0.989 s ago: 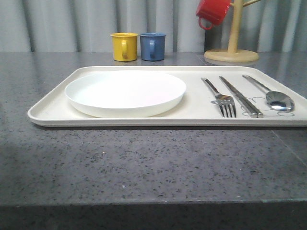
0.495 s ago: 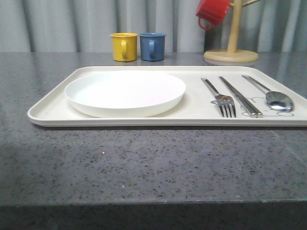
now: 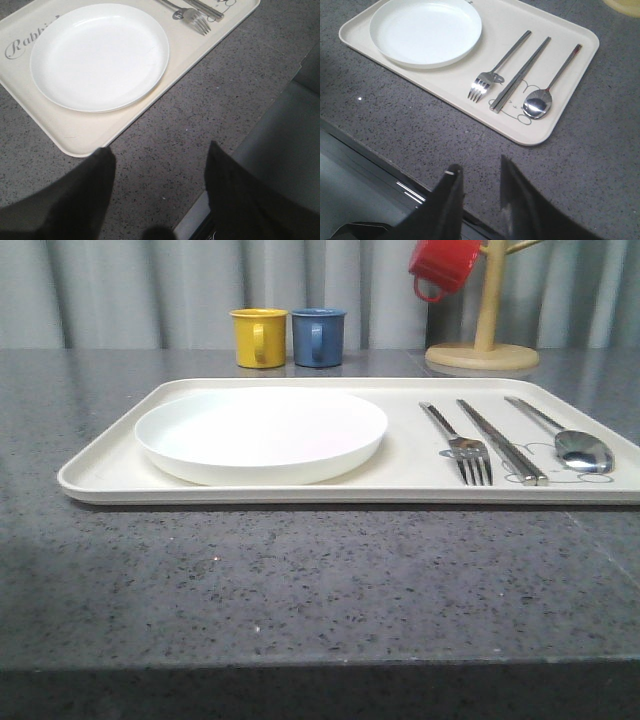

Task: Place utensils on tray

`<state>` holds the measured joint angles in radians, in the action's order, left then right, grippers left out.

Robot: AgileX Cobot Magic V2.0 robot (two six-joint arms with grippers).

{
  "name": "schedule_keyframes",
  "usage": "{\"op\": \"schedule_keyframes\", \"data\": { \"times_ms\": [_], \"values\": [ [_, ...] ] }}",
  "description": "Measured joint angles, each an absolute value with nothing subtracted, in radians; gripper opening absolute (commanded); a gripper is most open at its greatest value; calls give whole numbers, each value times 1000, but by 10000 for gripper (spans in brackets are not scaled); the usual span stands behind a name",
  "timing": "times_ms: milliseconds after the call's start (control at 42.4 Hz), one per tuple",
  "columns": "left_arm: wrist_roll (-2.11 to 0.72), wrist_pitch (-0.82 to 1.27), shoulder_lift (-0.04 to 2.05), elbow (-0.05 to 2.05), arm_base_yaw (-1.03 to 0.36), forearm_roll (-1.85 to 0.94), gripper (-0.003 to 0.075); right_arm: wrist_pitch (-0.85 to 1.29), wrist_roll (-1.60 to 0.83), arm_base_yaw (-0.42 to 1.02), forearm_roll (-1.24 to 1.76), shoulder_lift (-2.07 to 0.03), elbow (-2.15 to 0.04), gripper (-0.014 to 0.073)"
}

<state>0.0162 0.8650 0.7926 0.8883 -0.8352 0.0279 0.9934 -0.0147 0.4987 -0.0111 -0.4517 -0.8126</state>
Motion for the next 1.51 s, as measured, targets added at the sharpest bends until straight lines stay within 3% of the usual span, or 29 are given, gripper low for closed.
{"op": "schedule_keyframes", "data": {
  "times_ms": [141,283,1508],
  "values": [
    [16,865,793,888,-835,28,115,991,-15,499,-11,-452,-813,-118],
    [16,865,793,888,-835,28,-21,991,-15,499,-11,-452,-813,-113],
    [0,850,784,871,-839,28,-20,990,-13,499,-11,-452,-813,-113]
  ]
}}
